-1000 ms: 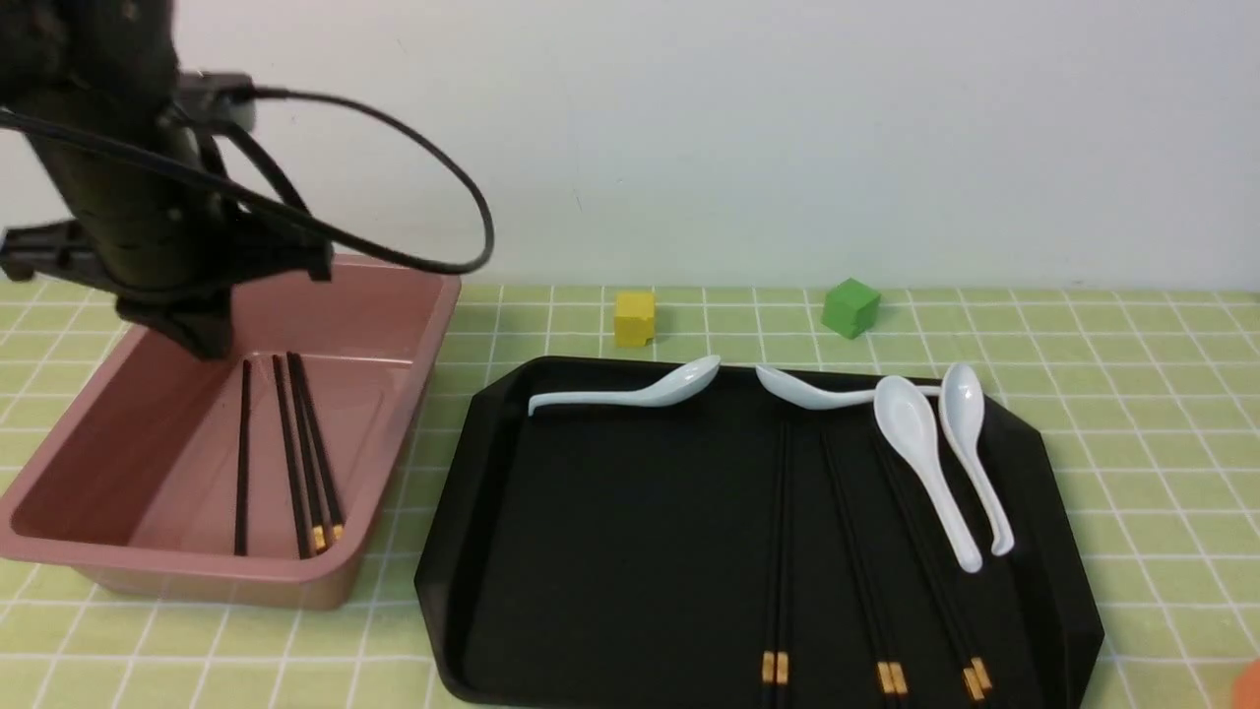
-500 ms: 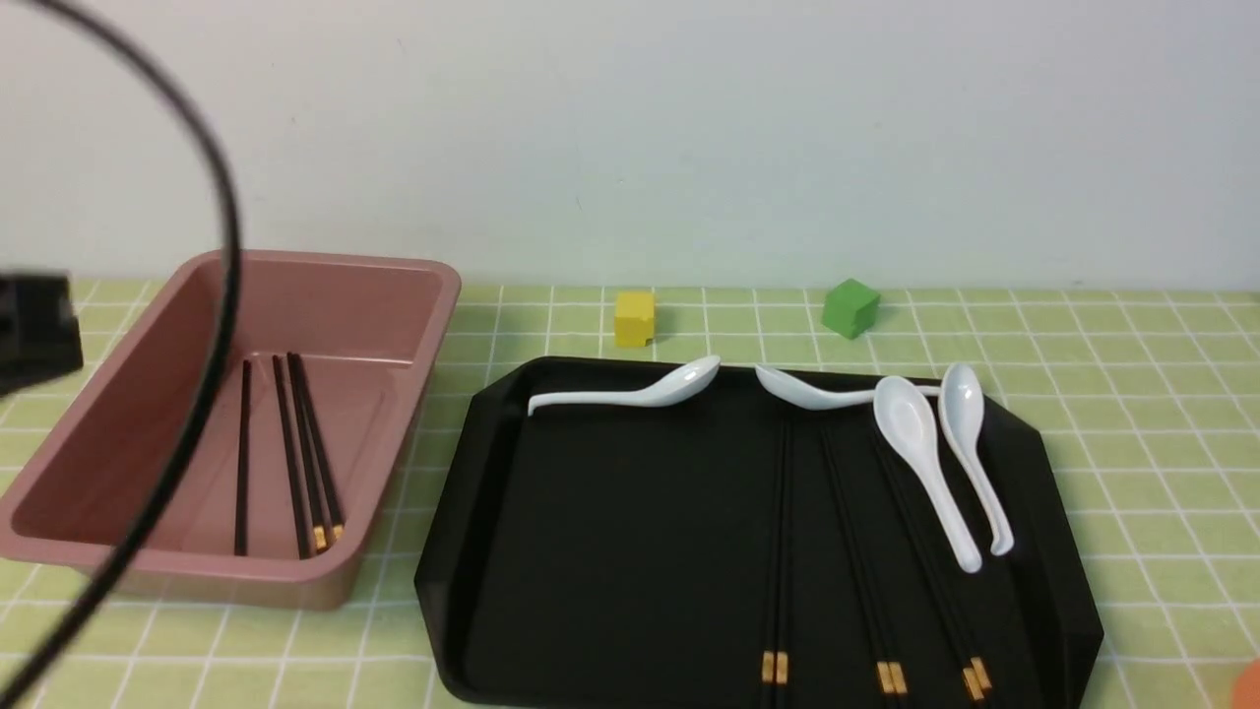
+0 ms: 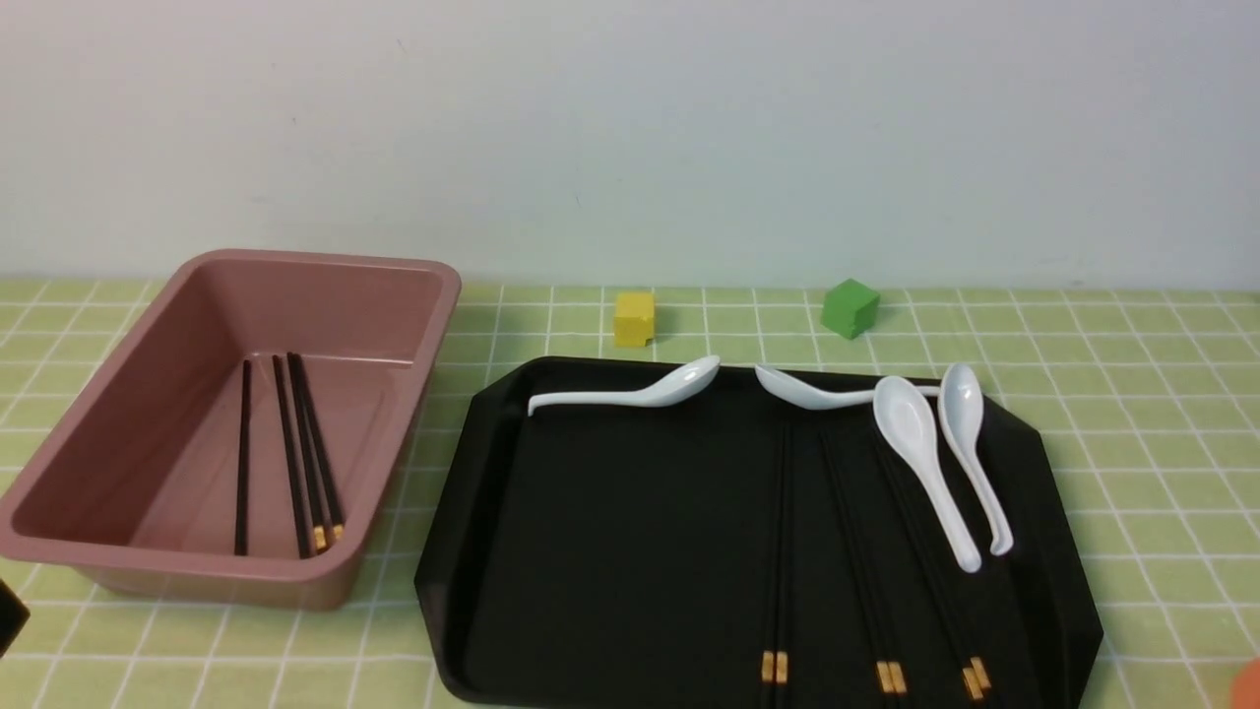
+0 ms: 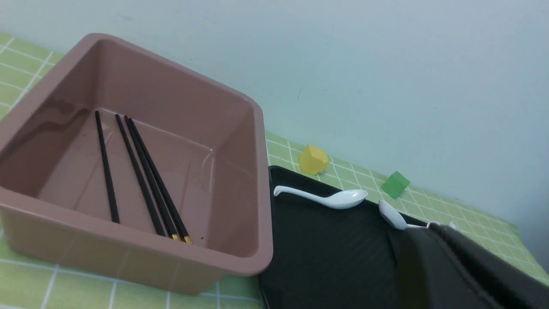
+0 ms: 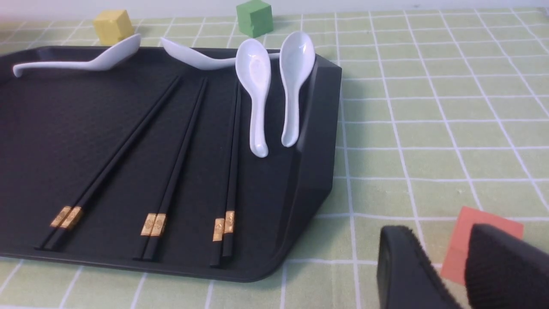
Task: On green tablecloth take chopsticks from black tray and put them in box.
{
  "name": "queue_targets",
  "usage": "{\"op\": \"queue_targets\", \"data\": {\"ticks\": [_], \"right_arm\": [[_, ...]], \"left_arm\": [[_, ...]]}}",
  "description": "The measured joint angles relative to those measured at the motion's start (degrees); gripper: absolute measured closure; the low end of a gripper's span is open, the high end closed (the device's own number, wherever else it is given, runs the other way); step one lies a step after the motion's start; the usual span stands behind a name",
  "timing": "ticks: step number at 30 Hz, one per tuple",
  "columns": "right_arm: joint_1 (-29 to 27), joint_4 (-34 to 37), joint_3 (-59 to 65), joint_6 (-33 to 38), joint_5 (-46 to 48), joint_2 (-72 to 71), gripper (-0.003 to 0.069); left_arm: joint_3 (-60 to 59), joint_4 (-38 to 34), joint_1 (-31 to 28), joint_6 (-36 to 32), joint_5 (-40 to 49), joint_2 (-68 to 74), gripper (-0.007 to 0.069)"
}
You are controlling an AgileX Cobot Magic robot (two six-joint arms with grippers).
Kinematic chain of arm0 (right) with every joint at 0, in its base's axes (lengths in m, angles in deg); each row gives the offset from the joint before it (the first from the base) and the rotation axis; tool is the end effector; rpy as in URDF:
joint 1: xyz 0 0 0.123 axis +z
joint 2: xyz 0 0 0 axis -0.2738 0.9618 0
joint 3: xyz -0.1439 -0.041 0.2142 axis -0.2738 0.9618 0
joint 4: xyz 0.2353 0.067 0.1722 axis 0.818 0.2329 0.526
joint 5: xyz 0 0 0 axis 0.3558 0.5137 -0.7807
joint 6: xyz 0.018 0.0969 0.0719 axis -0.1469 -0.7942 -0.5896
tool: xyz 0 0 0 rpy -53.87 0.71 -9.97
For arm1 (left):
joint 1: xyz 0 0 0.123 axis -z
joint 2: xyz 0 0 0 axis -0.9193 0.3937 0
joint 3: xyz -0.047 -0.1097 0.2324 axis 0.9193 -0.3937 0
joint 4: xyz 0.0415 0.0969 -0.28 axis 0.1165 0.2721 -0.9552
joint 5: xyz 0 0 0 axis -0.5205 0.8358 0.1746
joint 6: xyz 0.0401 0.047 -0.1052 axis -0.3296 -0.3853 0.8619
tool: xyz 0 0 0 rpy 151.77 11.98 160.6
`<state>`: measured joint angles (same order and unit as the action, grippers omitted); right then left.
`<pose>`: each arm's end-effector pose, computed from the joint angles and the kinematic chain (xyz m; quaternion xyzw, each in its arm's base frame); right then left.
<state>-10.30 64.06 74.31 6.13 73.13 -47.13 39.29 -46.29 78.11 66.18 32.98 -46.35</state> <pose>0.1539 0.0131 0.1657 0.0161 0.8013 0.0602 0.5951 0.1537 -0.0375 0.2702 -0.1024 0.7301 -0.2578 0.6246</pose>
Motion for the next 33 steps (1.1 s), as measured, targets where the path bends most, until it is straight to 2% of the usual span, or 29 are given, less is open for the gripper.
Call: {"op": "queue_targets", "data": {"ticks": [18,24,27,33], "right_arm": [[0.0,0.0,0.0,0.0,0.0,0.0,0.0419],[0.0,0.0,0.0,0.0,0.0,0.0,0.0419],[0.0,0.0,0.0,0.0,0.0,0.0,0.0419],[0.0,0.0,0.0,0.0,0.0,0.0,0.0419]], "left_arm": [[-0.8,-0.1,0.0,0.0,-0.4,-0.7,0.0637],[-8.0,3.9,-1.7,0.0,-0.5,-8.3,0.0636],[-12.3,5.0,-3.9,0.0,-0.3,-8.6,0.0636],[-17.4,6.1,-4.1,0.0,3.6,-8.6,0.0633]]}}
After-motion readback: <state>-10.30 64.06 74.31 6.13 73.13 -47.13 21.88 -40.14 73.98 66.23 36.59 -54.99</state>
